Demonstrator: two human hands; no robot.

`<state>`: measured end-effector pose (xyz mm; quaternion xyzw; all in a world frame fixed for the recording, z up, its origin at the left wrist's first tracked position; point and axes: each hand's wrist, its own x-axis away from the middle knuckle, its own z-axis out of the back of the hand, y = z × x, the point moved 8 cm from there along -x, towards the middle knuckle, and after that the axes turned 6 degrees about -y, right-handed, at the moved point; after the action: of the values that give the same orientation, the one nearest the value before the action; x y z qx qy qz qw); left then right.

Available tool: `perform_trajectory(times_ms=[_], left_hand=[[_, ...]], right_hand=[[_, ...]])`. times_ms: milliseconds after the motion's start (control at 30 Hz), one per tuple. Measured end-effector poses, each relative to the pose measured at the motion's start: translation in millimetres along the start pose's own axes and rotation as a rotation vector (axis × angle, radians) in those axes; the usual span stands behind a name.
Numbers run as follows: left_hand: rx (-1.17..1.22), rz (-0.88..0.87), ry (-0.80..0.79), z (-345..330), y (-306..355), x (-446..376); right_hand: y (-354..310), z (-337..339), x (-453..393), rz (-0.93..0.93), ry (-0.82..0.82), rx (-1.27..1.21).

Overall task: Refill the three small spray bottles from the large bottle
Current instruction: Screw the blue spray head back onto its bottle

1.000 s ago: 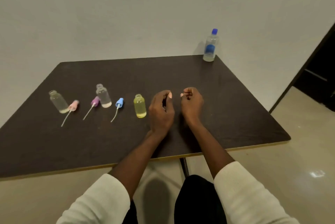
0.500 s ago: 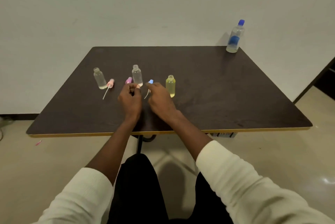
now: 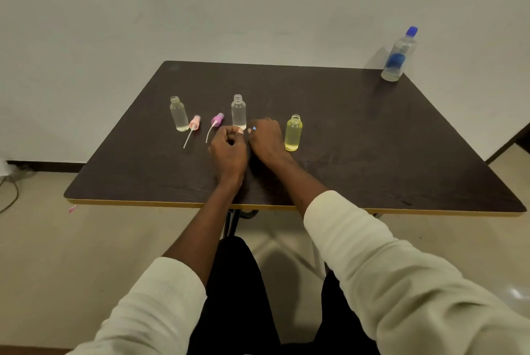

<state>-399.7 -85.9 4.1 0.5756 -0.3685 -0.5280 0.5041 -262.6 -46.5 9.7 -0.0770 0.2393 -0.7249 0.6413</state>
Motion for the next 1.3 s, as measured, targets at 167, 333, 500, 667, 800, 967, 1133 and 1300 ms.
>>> perform_trajectory(times_ms=[167, 333, 500, 667, 800, 967, 1133, 1300], left_hand=[[-0.008, 0.007, 0.012, 2.3, 1.9, 1.9], [-0.032, -0.011, -0.015, 1.2, 3.6, 4.8], [-0.019, -0.103, -0.100, -15.4, 12.6, 10.7], [-0.083, -0.115, -0.323, -67.0, 16.1, 12.3], [-0.077, -0.107, -0.447, -98.4, 17.0, 15.2], [-0.106, -0.102, -0.500, -107.8, 9.0, 10.8], [-0.144, -0.112, -0.535, -111.3, 7.2, 11.5], [-0.172, -0.148, -0.534, -109.8, 9.7, 13.9]], right_hand=[[-1.1, 18.7, 20.4, 0.016, 0.100, -0.216], [-11.5, 57.8, 40.7, 0.112, 0.209, -0.500], [16.6, 126.2, 56.5, 0.120, 0.383, -0.717], [47.6, 160.8, 55.5, 0.089, 0.380, -0.772], [58.2, 164.7, 57.4, 0.072, 0.408, -0.809], [56.8, 176.9, 56.5, 0.103, 0.478, -0.953], [49.7, 162.5, 49.7, 0.124, 0.401, -0.870], [55.8, 137.4, 47.5, 0.074, 0.303, -0.773]])
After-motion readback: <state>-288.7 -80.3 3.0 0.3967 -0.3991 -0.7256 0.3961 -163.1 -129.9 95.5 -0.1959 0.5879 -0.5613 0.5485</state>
